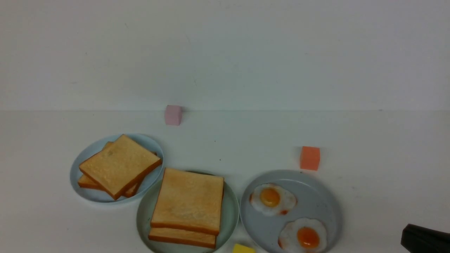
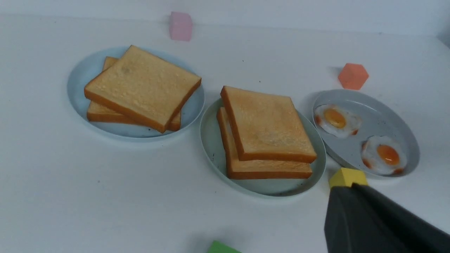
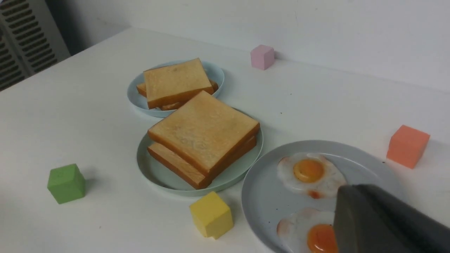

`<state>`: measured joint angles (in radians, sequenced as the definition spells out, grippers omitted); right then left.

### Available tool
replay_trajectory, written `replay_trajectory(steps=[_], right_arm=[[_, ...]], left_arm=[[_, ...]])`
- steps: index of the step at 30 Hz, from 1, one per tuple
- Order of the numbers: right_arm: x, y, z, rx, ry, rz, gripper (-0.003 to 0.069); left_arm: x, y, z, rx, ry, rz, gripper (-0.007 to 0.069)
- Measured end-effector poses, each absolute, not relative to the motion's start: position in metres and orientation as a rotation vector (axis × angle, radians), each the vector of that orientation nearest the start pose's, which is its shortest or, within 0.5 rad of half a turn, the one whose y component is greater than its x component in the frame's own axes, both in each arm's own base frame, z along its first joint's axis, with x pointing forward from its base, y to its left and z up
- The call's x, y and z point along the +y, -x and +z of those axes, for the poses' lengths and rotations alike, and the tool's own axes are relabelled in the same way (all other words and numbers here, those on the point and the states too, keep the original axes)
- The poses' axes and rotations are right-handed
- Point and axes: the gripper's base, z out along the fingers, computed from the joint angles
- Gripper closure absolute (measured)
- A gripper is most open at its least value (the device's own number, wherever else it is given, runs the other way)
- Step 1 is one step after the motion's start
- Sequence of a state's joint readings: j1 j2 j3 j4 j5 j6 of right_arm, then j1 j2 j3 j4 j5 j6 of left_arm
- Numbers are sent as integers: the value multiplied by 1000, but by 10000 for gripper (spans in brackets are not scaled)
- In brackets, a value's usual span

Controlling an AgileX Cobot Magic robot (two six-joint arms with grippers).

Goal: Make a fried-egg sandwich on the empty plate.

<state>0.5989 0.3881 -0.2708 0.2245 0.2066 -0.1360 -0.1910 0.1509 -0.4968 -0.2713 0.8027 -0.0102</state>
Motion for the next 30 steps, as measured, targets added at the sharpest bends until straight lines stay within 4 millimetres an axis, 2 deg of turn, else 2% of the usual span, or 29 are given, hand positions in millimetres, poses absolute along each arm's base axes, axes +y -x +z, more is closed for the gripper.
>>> replay_trajectory(steps=[6,11,14,15,17,20,22,24,30], right_arm=[[56,-74,259,1764,499,525,655],[56,-74,259,1764,499,525,652],[56,-74,259,1764,499,525,652],[56,-74,259,1764,499,525,651],[56,-74,259,1764,499,525,651],[56,-74,259,1764,499,525,651],[56,-74,259,1764,499,525,649],[56,-74,259,1764,499,525,648],[56,-74,259,1765,499,525,640]], left_arm=[[-23,-25,298,1937,-122,-448,638],[-18,-29,285,1899,-100,-386,638],[-11,-30,266,1816,-23,-327,638],[-8,-34,251,1802,17,-303,638],[-4,-40,233,1787,40,-250,638],[-2,-49,191,1867,88,-208,638],[-1,-51,174,1911,131,-202,638],[0,-51,168,1917,160,-197,638],[0,-53,171,1867,215,-215,638]])
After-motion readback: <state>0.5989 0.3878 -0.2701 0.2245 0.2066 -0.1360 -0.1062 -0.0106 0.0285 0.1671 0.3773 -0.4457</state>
